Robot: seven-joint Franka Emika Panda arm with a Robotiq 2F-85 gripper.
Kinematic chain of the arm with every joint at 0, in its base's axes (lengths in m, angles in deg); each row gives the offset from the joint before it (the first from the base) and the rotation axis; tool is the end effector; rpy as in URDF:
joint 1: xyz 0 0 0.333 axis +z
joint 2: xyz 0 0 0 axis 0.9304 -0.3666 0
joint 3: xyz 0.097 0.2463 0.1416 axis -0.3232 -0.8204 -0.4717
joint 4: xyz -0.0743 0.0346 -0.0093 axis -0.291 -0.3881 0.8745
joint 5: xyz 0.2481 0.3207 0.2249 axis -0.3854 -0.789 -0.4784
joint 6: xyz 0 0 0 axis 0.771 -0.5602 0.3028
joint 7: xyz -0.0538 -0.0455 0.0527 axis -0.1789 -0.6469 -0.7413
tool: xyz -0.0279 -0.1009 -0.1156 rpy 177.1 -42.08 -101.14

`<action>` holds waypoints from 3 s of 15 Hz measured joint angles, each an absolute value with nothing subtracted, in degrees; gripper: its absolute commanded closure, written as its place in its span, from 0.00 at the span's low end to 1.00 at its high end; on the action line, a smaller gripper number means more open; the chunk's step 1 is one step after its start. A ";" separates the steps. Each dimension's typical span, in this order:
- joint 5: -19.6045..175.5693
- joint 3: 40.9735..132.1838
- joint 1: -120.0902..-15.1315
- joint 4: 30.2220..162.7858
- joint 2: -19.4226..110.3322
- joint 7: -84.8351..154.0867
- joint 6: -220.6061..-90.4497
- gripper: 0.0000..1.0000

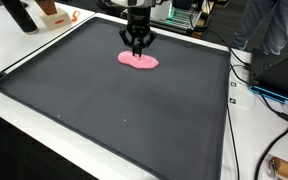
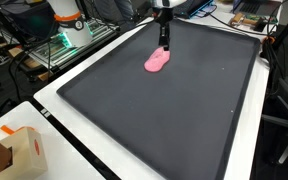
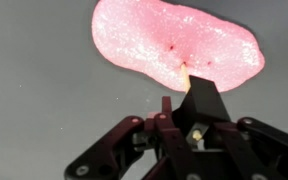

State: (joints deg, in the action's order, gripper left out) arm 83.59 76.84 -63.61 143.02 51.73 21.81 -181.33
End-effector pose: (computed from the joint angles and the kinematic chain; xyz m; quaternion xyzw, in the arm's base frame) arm 0.5446 0.1100 0.1294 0.9685 0.2275 0.0994 0.0209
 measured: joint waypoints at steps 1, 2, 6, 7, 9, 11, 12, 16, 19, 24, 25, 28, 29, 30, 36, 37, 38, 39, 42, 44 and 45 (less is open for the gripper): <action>83.62 76.84 -63.57 143.02 51.82 21.85 -181.31 0.94; 83.66 76.84 -63.50 143.03 51.98 21.89 -181.27 0.94; 84.04 76.84 -63.06 143.10 53.66 22.26 -180.54 0.94; 84.28 76.84 -62.94 143.12 54.35 22.52 -180.27 0.94; 85.25 76.84 -62.62 143.14 56.10 23.52 -179.55 0.94; 87.02 76.83 -62.23 143.14 58.12 25.21 -178.10 0.94; 87.99 76.78 -62.04 143.13 59.19 26.08 -177.29 0.94; 91.59 75.98 -61.51 143.10 63.54 29.81 -173.04 0.94; 91.99 74.69 -61.32 143.01 66.50 31.19 -169.35 0.94; 91.98 72.55 -60.80 142.26 69.88 33.25 -162.73 0.94; 91.98 72.15 -60.69 141.99 70.28 33.75 -161.27 0.94; 91.91 71.20 -60.31 141.19 71.03 35.33 -157.30 0.94; 91.84 70.95 -60.19 140.87 71.13 35.70 -156.12 0.94; 91.77 70.71 -60.13 140.57 71.17 35.99 -155.12 0.94; 91.65 70.00 -59.65 139.25 71.17 37.90 -151.47 0.75; 91.65 69.89 -59.59 139.10 71.17 38.00 -151.40 0.75; 91.65 69.84 -59.53 139.02 71.17 38.06 -151.37 0.75; 91.65 69.84 -59.49 138.99 71.17 38.09 -151.35 0.75; 91.65 69.84 -59.47 138.99 71.17 38.14 -151.32 0.75; 91.65 69.84 -59.47 138.99 71.17 38.16 -151.31 0.75; 91.65 69.84 -59.47 138.99 71.17 38.18 -151.31 0.75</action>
